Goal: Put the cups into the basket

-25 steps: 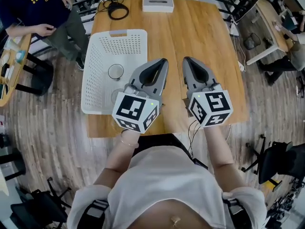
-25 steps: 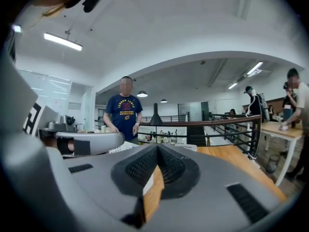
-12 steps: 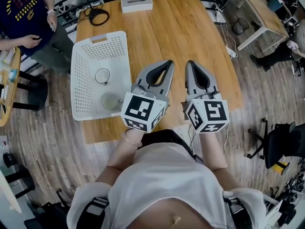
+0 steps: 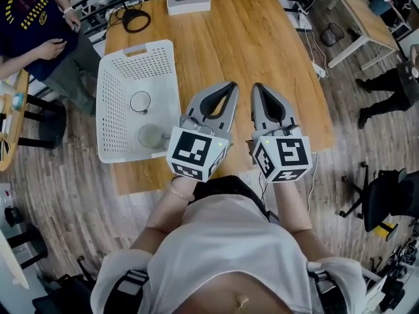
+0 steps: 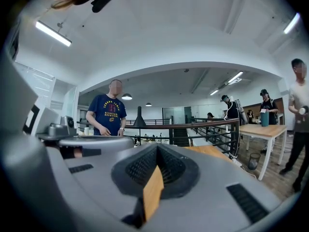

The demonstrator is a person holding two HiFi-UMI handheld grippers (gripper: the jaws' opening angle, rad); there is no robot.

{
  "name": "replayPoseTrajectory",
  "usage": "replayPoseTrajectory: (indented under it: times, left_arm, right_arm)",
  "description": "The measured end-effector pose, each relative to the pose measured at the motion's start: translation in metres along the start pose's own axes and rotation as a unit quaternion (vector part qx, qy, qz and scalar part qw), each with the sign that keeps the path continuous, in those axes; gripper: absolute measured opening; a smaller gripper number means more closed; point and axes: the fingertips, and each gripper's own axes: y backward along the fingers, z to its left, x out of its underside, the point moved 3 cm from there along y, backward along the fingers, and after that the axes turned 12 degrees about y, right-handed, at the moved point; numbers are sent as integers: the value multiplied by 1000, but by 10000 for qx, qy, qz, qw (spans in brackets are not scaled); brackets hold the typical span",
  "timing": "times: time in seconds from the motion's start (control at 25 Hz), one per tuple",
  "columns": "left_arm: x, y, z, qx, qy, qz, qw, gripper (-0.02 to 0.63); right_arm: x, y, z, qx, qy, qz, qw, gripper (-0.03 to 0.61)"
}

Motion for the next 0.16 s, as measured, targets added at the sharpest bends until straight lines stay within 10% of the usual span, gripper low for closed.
replayPoseTrajectory:
  times: [0.16]
  left_arm:
    - [0,-3,3,-8,25,21,10000,8]
  right_arm:
    - [0,-5,0,-64,-8,28,10000,9]
